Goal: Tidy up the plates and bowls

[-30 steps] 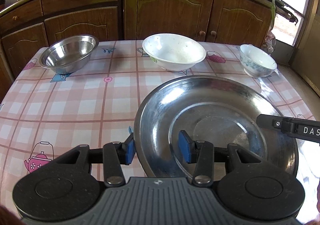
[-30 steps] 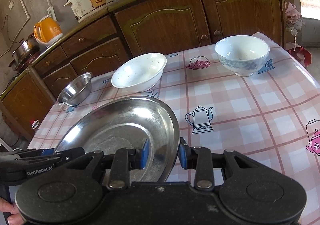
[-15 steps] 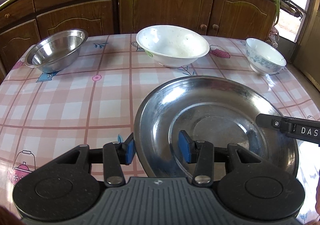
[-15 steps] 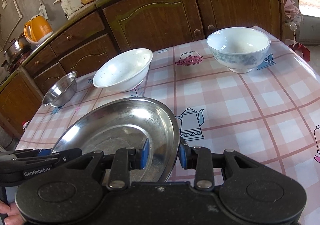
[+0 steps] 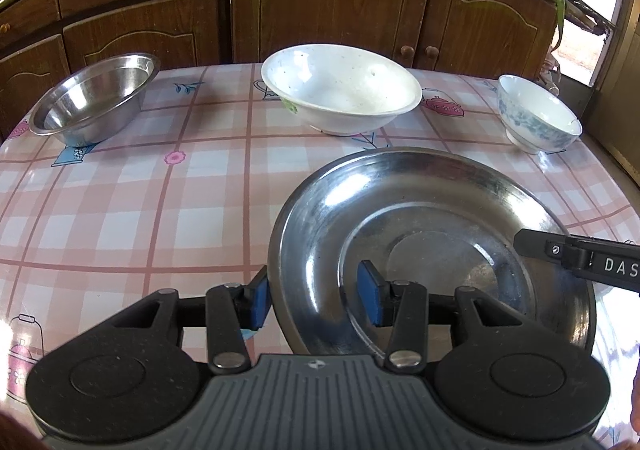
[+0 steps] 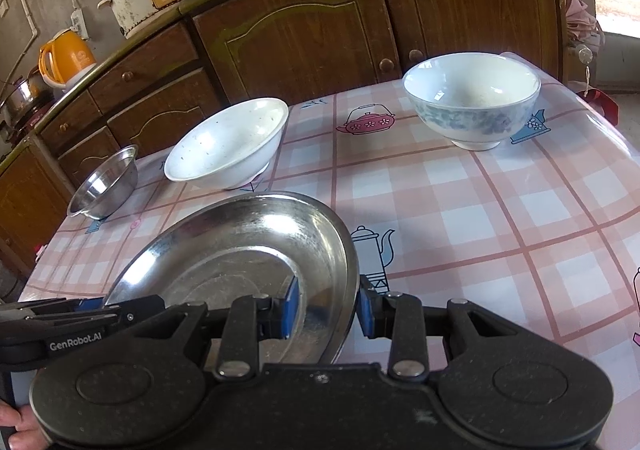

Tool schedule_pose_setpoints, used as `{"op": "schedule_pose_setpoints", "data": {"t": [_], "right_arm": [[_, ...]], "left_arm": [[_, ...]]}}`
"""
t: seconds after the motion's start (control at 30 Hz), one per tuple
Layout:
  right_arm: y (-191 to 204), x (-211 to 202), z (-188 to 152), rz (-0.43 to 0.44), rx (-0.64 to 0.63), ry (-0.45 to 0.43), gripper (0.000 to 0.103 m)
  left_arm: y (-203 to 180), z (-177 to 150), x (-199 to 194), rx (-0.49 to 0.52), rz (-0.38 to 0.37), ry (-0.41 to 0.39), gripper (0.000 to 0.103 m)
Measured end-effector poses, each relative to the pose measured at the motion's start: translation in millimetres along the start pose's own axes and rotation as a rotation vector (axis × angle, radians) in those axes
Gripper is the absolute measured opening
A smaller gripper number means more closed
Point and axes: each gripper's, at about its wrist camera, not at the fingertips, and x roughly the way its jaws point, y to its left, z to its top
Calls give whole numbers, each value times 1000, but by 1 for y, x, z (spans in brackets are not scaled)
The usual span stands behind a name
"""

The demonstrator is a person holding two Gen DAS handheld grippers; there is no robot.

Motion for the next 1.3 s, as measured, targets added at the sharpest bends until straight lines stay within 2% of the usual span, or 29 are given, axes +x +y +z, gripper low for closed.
{"op": "schedule_pose_setpoints", "data": {"t": [0.27,0.4,0.47,0.53,0.6,0.77,0.83,0.93,1.03,1.2,1.3], "right_arm": [[-1,5,-2,-25,-8,26,40],[0,6,0,-28,-13,39,44],[1,5,1,-37,-16,37,49],[1,3,3,-56,-17,35,64],[-2,-3,4,-83,-6,19,72],[-10,-23,11,-160,12,-3,74],[-9,-34,17,-141,22,-26,80],[0,-48,28,-107,6,-62,80],[22,-56,40,-68,-32,-62,80],[60,-72,59,-19,-47,35,80],[90,-91,69,10,-148,62,80]], "left_arm": [[-2,0,4,8,8,13,45],[-3,1,4,8,18,16,46],[-3,2,4,5,19,23,47],[-2,3,4,-4,15,39,50],[-1,4,2,-8,24,46,60],[3,6,-12,-5,25,40,70],[5,8,-19,-1,27,31,73],[10,11,-27,-7,37,32,75],[16,16,-40,-21,62,44,78],[24,23,-73,-1,74,86,80],[28,30,-95,48,75,82,83]]}}
